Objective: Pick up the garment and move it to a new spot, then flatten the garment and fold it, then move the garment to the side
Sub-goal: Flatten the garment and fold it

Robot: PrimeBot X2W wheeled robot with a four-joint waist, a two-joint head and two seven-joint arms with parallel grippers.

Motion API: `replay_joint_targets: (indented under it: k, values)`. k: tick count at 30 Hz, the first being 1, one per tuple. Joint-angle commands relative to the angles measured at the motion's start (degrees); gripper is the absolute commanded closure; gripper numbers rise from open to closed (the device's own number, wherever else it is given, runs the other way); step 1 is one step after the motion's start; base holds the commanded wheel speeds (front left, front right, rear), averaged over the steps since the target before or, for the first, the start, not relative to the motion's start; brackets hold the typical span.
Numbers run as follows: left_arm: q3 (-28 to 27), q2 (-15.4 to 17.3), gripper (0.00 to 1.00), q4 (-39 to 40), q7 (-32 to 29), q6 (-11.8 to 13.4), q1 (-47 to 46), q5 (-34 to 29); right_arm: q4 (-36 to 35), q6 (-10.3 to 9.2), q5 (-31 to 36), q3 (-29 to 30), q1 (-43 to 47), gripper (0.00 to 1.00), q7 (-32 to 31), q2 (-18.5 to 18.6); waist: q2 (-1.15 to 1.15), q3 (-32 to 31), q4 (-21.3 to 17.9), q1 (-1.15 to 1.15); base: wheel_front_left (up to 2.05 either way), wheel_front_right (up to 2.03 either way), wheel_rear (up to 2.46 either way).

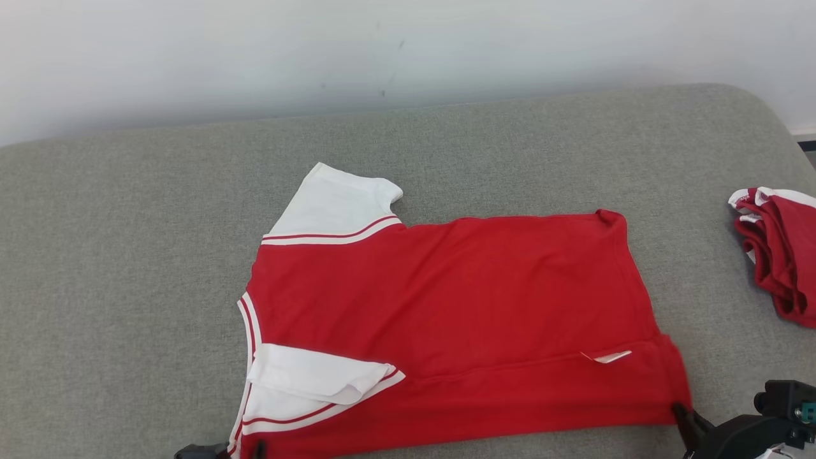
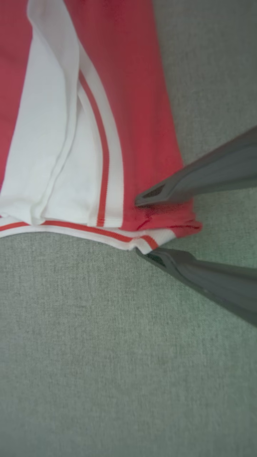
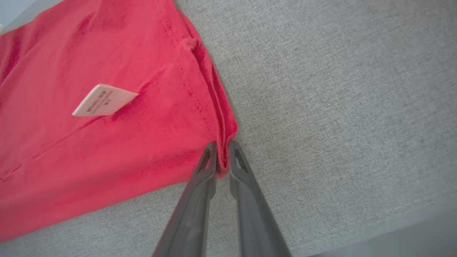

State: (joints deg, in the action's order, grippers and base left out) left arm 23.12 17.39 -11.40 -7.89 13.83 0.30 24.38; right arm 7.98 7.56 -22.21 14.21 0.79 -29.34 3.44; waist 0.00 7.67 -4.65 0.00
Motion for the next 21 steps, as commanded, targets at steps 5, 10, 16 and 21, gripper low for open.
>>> replay_joint_targets:
  k: [5, 10, 16, 21]
  values:
    - [-0.7, 0.7, 0.0, 0.4, -0.1, 0.9, 1.4, 0.6, -1.3, -0.15, 0.6, 0.4, 0.9, 0.0, -1.5, -0.1, 0.0, -0.3, 0.1, 0.0, 0.0, 0.0, 0.0]
    - [-2.9, 3.3, 0.0, 2.3, -1.3, 1.8, 1.7, 1.4, -4.7, -0.15, 6.5, 3.2, 0.2, 0.0, -5.2, 1.9, 0.0, -0.4, 0.1, 0.0, 0.0, 0.0, 0.0]
    - [-5.6, 7.3, 0.0, 6.4, -4.0, 1.5, -2.7, 1.9, -9.9, -0.15, 9.2, 3.3, -5.8, 0.0, -7.9, 4.3, 0.0, 1.1, -0.3, 0.0, 0.0, 0.0, 0.0]
    - [-5.5, 9.6, 0.0, 7.5, -7.3, -1.9, -12.1, 1.9, -10.4, -0.15, 7.4, -1.8, -15.2, 0.0, -11.5, 6.7, 0.0, 4.1, -1.4, 0.0, 0.0, 0.0, 0.0]
